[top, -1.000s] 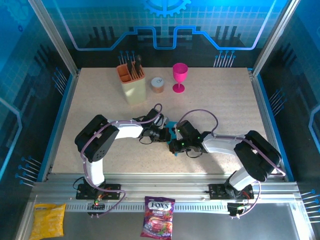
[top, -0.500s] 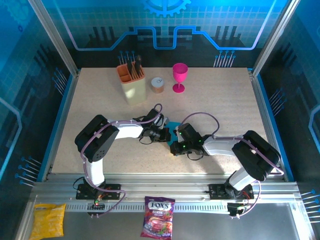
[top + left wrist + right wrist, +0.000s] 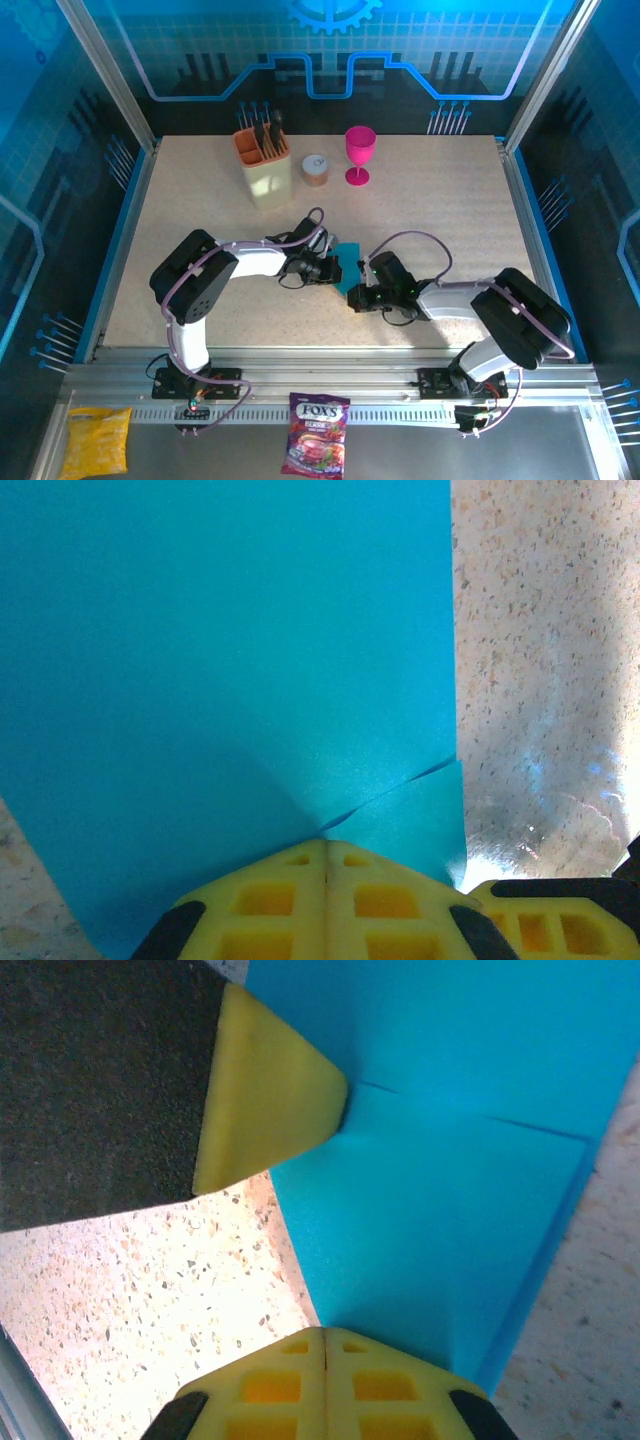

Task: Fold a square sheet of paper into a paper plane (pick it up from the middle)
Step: Third fold the triangle at the center of the table.

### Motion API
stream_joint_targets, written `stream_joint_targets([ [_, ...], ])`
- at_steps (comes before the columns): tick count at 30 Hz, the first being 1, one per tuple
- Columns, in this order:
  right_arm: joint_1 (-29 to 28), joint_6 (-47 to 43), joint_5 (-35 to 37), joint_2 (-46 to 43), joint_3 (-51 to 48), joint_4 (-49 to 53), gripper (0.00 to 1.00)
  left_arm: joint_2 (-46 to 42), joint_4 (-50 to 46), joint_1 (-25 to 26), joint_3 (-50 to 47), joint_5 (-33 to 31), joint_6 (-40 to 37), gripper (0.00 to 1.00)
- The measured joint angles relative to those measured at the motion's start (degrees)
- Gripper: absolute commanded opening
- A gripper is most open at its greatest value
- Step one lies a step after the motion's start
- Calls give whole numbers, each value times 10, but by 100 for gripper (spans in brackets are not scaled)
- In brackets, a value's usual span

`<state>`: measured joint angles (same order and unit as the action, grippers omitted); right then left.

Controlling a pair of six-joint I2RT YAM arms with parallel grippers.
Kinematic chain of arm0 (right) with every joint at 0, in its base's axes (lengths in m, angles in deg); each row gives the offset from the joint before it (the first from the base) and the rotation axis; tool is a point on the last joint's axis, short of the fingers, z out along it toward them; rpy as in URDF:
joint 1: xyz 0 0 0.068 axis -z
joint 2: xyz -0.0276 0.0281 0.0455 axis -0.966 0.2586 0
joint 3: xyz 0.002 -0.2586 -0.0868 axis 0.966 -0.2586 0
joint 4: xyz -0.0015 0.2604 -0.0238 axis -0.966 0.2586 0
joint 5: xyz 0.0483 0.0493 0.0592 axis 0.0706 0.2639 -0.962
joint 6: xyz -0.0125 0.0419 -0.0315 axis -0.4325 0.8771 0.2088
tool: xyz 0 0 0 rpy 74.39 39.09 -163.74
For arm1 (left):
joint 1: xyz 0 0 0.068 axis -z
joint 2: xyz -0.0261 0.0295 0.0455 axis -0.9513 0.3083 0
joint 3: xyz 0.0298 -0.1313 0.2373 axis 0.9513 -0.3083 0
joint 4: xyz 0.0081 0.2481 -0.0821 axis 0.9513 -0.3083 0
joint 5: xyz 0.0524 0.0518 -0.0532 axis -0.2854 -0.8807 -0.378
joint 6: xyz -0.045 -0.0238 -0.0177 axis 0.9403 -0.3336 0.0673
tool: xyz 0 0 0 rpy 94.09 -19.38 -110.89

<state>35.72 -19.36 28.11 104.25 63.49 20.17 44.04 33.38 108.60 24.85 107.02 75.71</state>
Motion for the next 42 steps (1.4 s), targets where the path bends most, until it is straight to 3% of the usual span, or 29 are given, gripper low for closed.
stream_joint_targets([
  [12, 0, 39, 7, -71, -65, -3, 0, 0, -2, 0, 1, 0, 5, 0],
  [22, 9, 59, 26, -138, -63, 119, 0, 0, -3, 1, 1, -13, 38, 0],
  [28, 33, 56, 35, -218, -63, 243, 0, -20, 25, 1, -29, -46, 104, 0],
  [31, 33, 57, 29, -243, -60, 259, 0, -36, 37, 8, -48, -71, 140, 0],
  [42, -50, 59, 105, -151, 87, 248, 0, -49, 37, 27, -58, -124, 186, 0],
])
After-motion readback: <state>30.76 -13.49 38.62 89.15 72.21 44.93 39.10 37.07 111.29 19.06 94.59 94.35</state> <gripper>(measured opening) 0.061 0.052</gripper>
